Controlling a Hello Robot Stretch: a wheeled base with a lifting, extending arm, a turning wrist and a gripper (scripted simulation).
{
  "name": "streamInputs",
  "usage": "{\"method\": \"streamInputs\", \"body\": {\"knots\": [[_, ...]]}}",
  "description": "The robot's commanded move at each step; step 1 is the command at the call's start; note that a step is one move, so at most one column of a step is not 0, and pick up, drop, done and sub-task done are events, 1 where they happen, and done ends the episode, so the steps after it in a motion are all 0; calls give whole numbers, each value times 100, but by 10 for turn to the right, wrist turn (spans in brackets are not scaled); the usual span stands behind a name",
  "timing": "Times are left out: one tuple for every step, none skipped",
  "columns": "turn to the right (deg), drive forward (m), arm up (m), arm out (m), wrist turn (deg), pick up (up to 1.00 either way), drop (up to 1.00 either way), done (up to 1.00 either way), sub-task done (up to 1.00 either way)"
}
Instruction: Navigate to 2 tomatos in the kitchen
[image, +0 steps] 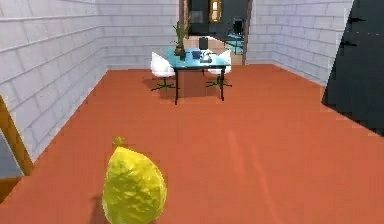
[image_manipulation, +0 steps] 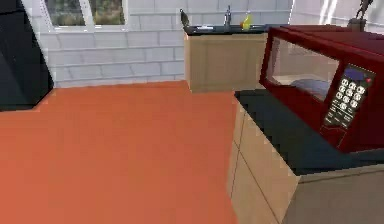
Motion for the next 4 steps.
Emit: {"method": "streamInputs", "body": {"knots": [[450, 0, 0, 0, 0, 0, 0, 0, 0], [330, 0, 0, 0, 0, 0, 0, 0, 0], [0, 30, 0, 0, 0, 0, 0, 0, 0], [-30, 0, 0, 0, 0, 0, 0, 0, 0]]}}
